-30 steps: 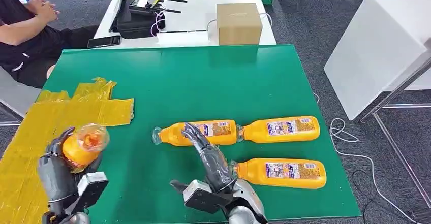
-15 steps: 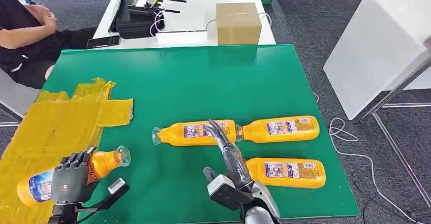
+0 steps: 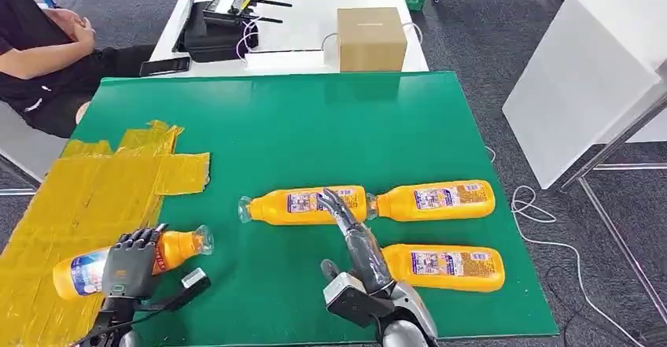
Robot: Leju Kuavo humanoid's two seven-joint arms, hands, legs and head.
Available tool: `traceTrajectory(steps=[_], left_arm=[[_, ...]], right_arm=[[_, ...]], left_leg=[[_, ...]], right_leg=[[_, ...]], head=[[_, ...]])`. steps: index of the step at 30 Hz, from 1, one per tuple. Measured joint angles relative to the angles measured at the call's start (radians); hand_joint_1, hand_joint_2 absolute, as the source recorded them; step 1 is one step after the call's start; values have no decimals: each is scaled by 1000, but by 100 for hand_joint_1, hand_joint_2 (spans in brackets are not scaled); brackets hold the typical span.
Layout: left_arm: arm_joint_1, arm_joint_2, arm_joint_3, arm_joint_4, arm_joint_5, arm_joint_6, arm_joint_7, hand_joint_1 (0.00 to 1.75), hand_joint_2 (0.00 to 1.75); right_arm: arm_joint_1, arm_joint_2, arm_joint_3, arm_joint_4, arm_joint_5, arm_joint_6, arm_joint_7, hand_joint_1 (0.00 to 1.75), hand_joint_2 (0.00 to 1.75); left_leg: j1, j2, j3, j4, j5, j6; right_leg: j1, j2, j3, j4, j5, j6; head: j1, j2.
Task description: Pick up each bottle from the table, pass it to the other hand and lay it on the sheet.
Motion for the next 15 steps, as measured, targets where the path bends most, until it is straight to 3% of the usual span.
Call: traceTrajectory(steps=[7, 8, 15], left_arm=[[-47, 35, -22, 113, 63, 29, -16, 0, 0], [-47, 39, -23, 117, 69, 38, -19, 0, 0], [45, 41, -23, 31, 160, 53, -107, 0, 0]], right_arm=[[14, -82, -3, 22, 131, 22, 133, 0, 0], [24, -97, -7, 23, 142, 20, 145, 0, 175], [139, -226, -84, -23, 186, -61, 211, 0, 175]], left_leg=[[-1, -5, 5, 0, 3, -1], [-1, -5, 5, 0, 3, -1], [-1, -4, 5, 0, 3, -1]], right_leg=[[-1, -4, 6, 0, 0, 0], [-1, -4, 7, 0, 0, 0], [-1, -4, 6, 0, 0, 0]], head=[[0, 0], [-1, 0], [0, 0]])
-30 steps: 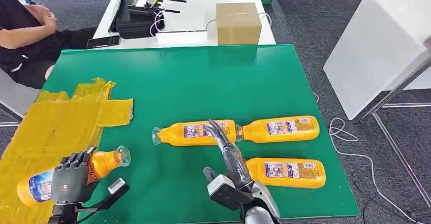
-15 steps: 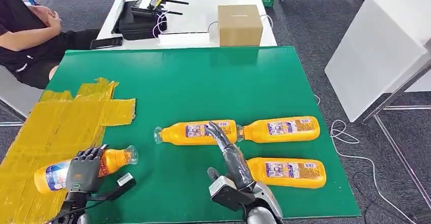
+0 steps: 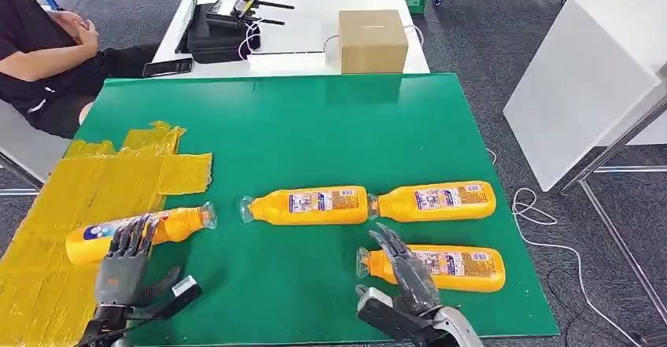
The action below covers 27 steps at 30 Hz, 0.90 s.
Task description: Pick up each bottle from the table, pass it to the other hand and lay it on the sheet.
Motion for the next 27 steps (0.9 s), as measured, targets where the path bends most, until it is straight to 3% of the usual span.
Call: traceTrajectory(steps=[6, 9, 11, 14, 27], left_arm=[[81, -39, 53, -123, 151, -3, -181, 0, 0], [97, -81, 91, -196, 484, -60, -351, 0, 0], [113, -104, 97, -289, 788, -161, -402, 0, 0], [132, -126, 93, -423, 1038, -283, -412, 0, 0], [192, -218, 42, -703, 1147, -478, -412, 0, 0]], right_arm=[[75, -71, -69, -84, 50, -8, 40, 0, 175], [109, -91, -91, -124, 84, -18, 59, 0, 175], [137, -98, -106, -159, 118, -27, 86, 0, 175], [168, -99, -115, -200, 150, -30, 114, 0, 175], [224, -89, -136, -265, 258, -29, 206, 0, 175]], left_leg=[[-2, 2, -6, 0, -2, 2], [-1, 3, -8, 1, -2, 2], [-1, 3, -8, 1, -2, 2], [0, 4, -10, 1, -2, 2], [0, 4, -12, 1, -2, 3]], right_leg=[[0, 1, -7, -1, 0, 0], [0, 1, -9, -1, 0, 0], [0, 1, -10, -1, 0, 0], [1, 2, -12, -1, 0, 0], [1, 4, -13, -1, 0, 0]], head=[[0, 0], [0, 0], [0, 0], [0, 0], [0, 0]])
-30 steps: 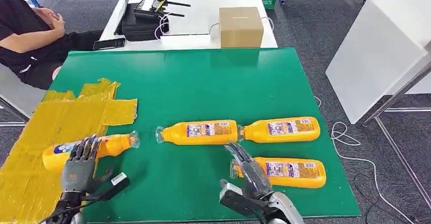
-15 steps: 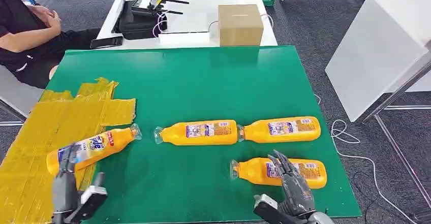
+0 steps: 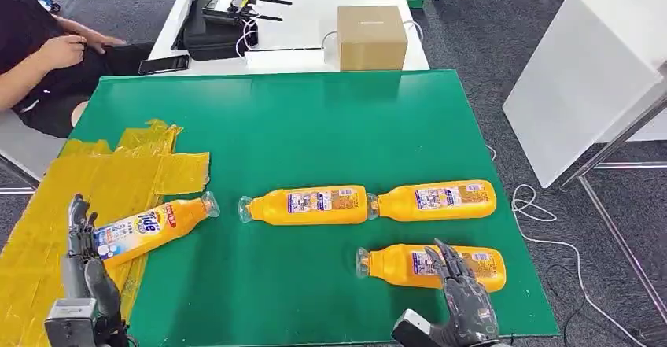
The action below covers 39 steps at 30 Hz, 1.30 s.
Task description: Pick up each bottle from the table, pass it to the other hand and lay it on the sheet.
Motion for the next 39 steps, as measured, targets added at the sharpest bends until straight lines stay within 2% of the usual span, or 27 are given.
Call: traceTrajectory(steps=[9, 20, 32, 39], left_arm=[[5, -28, -2, -14, -19, -2, 0, 0, 0], [-2, -29, -7, -8, -19, -2, 0, 0, 0], [-15, -29, -15, 13, -27, -35, 0, 0, 0], [-49, -29, -18, 45, -39, -67, 0, 0, 0]], right_arm=[[19, 2, -115, 0, -8, 45, 9, 0, 175], [12, 2, -246, 13, 9, 118, -52, 0, 175], [-63, 11, -255, 73, 84, 175, -65, 0, 175], [-184, 0, -206, 192, 126, 293, -59, 3, 175]], left_leg=[[0, 0, 0, 0, 0, 0], [0, 0, 0, 0, 0, 0], [0, 0, 0, 0, 0, 0], [0, 1, 1, 0, 0, 0]], right_leg=[[0, 0, 0, 0, 0, 0], [0, 0, 0, 0, 0, 0], [0, 1, 0, 0, 0, 0], [0, 1, 0, 0, 0, 0]], head=[[0, 0], [0, 0], [0, 0], [0, 0]])
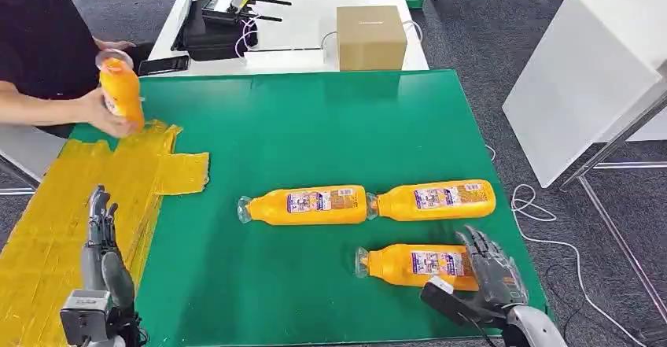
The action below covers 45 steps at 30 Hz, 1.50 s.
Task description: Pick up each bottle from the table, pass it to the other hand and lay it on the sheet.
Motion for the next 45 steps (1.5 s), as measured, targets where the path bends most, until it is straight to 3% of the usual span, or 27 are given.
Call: traceTrajectory(steps=[1, 2, 3, 9, 12, 18, 19, 24, 29, 32, 37, 40, 45], left_arm=[[-5, 0, -1, 6, 3, -6, 0, 0, 0], [-10, 0, -2, 13, 9, -8, 0, 0, 0], [-17, 0, -4, 21, 13, -10, 0, 0, 0], [-55, 2, -15, 68, 31, -11, 0, 0, 0], [-62, 2, -16, 79, 41, -9, 0, 0, 0], [-64, 8, -20, 98, 76, -35, 0, 0, 0], [-64, 8, -20, 103, 88, -53, 0, 0, 175], [-73, -18, 19, 148, 248, -337, 42, 0, 175], [-67, -82, 53, 171, 367, -511, 123, 0, 175], [-59, -114, 59, 174, 377, -529, 134, 0, 175], [-53, -129, 72, 176, 383, -538, 139, 0, 175], [-52, -149, 78, 181, 457, -602, 191, 0, 175], [-50, -191, -3, 182, 491, -546, 241, 0, 175]], right_arm=[[-15, -10, 14, 22, 1, 29, 3, 147, 175], [-29, -23, 27, 39, -2, 51, 6, 154, 175], [-37, -42, 46, 61, -11, 77, 6, 175, 175], [-90, -129, 138, 136, -32, 102, 6, 175, 175], [-108, -156, 168, 151, -52, 113, 7, 175, 175], [-108, -203, 195, 151, -168, 107, -9, 175, 175], [-105, -209, 197, 148, -190, 100, -12, 175, 175], [-62, -187, 205, 109, -325, -8, -71, 175, 175], [-51, -44, 207, 75, -322, -89, -148, 175, 175], [-56, 29, 219, 65, -310, -94, -147, 175, 175], [-57, 71, 220, 61, -310, -100, -151, 175, 175], [-65, 111, 220, 53, -343, -99, -224, 175, 175], [-181, 257, 282, 118, -263, -122, -166, 175, 175]], left_leg=[[0, 0, 0, 0, 0, 0], [0, 1, 2, 0, 0, 0], [0, 2, 3, 0, -1, 0], [2, 11, 20, -1, -7, 1], [2, 10, 27, -1, -10, 4], [2, 9, 35, -1, -12, 4], [2, 9, 36, 0, -12, 4], [3, 10, 31, -1, -13, 4], [3, 11, 26, -1, -14, 4], [3, 7, 22, -1, -11, 4], [4, 5, 18, -1, -11, 3], [4, 5, 16, -1, -11, 3], [4, 9, 15, 0, -10, 3]], right_leg=[[0, 0, 0, 0, 0, 0], [0, 0, 1, 0, 0, 0], [1, 1, 3, 0, 0, 0], [3, 9, 16, -2, -1, 1], [5, 10, 16, -5, -4, 4], [5, 10, 34, -5, -7, 9], [5, 10, 35, -5, -7, 9], [4, 10, 32, -5, -7, 9], [3, 12, 26, -4, -7, 9], [3, 9, 23, -4, -7, 9], [3, 7, 20, -3, -7, 9], [2, 8, 18, -3, -7, 9], [2, 9, 16, -3, -7, 9]], head=[[0, 0], [0, 0], [0, 0], [0, 0], [0, 0], [0, 0], [0, 0], [0, 0], [-1, 0], [0, 0], [0, 0], [0, 0], [0, 0]])
